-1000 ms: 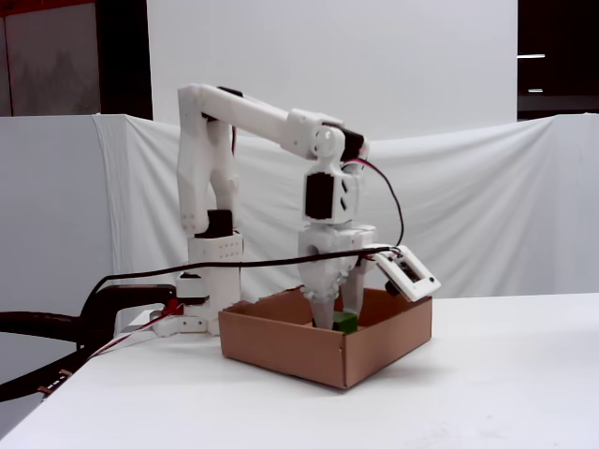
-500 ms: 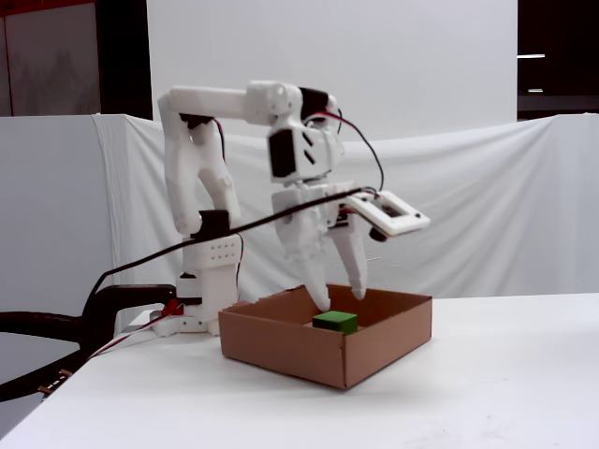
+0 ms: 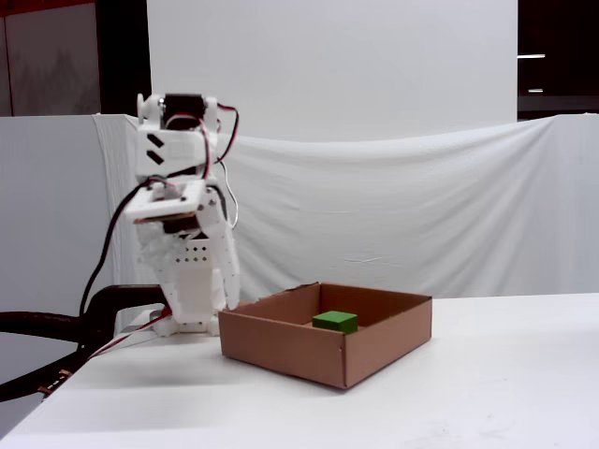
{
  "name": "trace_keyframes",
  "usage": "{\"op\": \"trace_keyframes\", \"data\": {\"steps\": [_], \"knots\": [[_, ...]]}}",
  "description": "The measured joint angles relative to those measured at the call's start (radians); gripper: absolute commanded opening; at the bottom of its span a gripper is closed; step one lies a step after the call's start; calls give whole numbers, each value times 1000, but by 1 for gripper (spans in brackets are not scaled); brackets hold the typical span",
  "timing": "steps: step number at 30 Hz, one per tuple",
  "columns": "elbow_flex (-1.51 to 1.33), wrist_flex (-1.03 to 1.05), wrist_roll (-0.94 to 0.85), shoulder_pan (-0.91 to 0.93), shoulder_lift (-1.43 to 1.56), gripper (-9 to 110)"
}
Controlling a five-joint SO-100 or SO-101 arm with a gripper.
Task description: Grasp a green cube and put it in a box.
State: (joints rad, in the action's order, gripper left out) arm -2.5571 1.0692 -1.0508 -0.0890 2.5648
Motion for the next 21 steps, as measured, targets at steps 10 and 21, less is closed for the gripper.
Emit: {"op": "trace_keyframes", "data": {"steps": [10, 21], "knots": [[-295, 87, 5, 146, 359, 23], [-422, 149, 5, 255, 601, 23]]}}
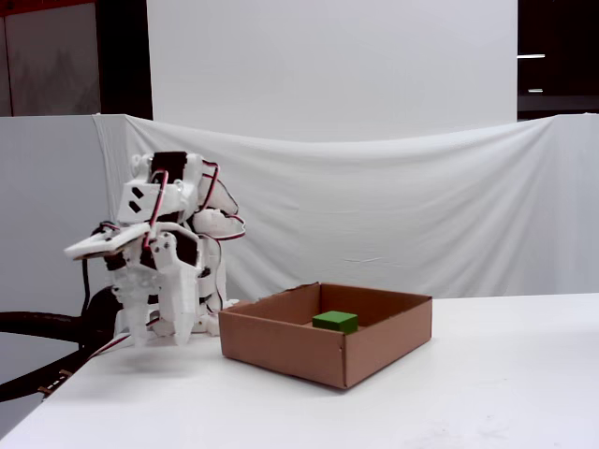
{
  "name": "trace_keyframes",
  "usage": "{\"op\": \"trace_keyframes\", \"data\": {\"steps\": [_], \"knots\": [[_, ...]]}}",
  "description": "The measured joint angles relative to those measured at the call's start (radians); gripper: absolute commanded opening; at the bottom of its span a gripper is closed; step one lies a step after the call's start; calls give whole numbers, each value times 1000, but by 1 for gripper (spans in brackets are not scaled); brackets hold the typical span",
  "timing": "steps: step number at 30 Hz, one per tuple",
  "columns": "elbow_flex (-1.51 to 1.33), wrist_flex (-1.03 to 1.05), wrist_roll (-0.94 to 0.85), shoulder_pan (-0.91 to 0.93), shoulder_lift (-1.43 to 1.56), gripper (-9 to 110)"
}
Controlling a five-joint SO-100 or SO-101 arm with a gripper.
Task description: Grasp a green cube and put it in a box.
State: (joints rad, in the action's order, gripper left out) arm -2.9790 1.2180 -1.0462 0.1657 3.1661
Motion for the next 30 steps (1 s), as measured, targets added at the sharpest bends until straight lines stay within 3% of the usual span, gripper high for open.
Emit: {"op": "trace_keyframes", "data": {"steps": [30], "knots": [[0, 8, 2, -2, 11, 23]]}}
